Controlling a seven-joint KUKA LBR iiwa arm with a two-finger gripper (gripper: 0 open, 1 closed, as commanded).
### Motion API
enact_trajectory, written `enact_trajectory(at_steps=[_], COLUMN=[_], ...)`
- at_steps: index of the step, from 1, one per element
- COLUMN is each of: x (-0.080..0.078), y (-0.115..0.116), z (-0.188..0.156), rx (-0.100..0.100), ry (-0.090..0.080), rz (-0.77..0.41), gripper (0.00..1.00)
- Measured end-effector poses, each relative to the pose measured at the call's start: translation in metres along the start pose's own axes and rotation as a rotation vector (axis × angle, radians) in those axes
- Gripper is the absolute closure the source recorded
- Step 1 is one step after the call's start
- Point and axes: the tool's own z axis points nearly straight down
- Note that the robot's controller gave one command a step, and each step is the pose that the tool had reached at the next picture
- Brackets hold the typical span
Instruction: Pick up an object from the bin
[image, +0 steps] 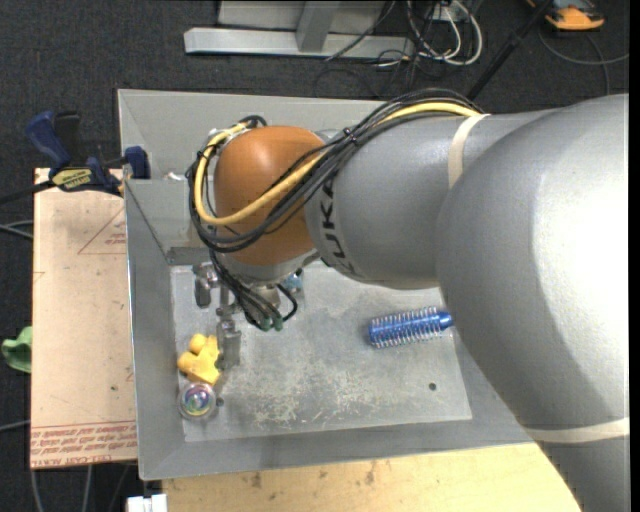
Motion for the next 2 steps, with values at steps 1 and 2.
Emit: enact_trajectory(at_steps=[1, 2], x=[0.0316, 0.0303], y=[0.0176, 0.0166], z=[0.0519, 0.0505], rx=[0.002, 0.002], ry=[0.007, 0.003], rz=[0.166, 0.169], gripper=[0.0, 1.0])
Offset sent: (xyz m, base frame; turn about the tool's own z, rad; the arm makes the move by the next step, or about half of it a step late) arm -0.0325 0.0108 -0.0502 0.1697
